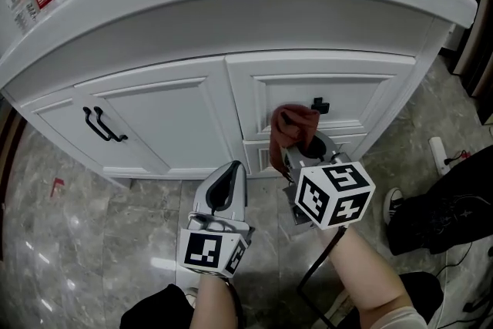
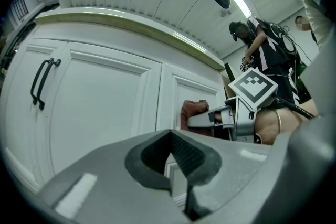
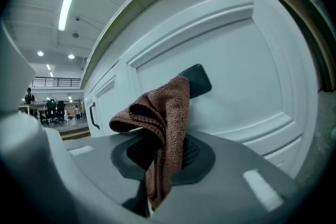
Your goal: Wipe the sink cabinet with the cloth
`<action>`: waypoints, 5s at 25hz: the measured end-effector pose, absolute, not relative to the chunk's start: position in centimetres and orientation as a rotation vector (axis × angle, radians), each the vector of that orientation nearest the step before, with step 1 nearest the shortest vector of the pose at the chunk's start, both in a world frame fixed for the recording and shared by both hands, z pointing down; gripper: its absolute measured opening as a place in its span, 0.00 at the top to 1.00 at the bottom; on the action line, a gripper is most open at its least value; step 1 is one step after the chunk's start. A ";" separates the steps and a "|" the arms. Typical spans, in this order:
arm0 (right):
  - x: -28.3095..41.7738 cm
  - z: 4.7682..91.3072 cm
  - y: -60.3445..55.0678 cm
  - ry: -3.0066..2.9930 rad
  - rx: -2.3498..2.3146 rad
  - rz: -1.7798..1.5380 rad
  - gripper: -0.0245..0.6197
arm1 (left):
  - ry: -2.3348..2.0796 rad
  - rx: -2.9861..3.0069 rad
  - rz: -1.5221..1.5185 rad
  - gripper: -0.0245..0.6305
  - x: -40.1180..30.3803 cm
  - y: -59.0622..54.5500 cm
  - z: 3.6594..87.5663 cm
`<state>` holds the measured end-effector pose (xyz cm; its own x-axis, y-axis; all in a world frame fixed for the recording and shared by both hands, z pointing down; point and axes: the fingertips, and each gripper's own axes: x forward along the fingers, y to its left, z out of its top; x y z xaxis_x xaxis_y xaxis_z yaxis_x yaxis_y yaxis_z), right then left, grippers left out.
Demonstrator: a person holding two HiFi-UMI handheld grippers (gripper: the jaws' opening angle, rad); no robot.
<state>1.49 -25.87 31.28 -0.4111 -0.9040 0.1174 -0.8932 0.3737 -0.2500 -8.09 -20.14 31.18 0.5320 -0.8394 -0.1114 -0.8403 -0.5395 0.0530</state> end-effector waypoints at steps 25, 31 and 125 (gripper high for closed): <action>16.1 30.3 -24.2 2.407 -1.932 -0.380 0.83 | 1.377 -2.852 0.209 0.96 0.3 -20.5 32.7; 18.6 30.5 -23.2 2.328 -1.981 -0.400 0.83 | 1.366 -2.853 0.194 0.96 1.1 -20.1 33.1; -4.8 47.3 -26.2 2.665 -1.592 -0.706 0.84 | 1.598 -2.825 -0.034 0.96 -10.9 -22.1 42.6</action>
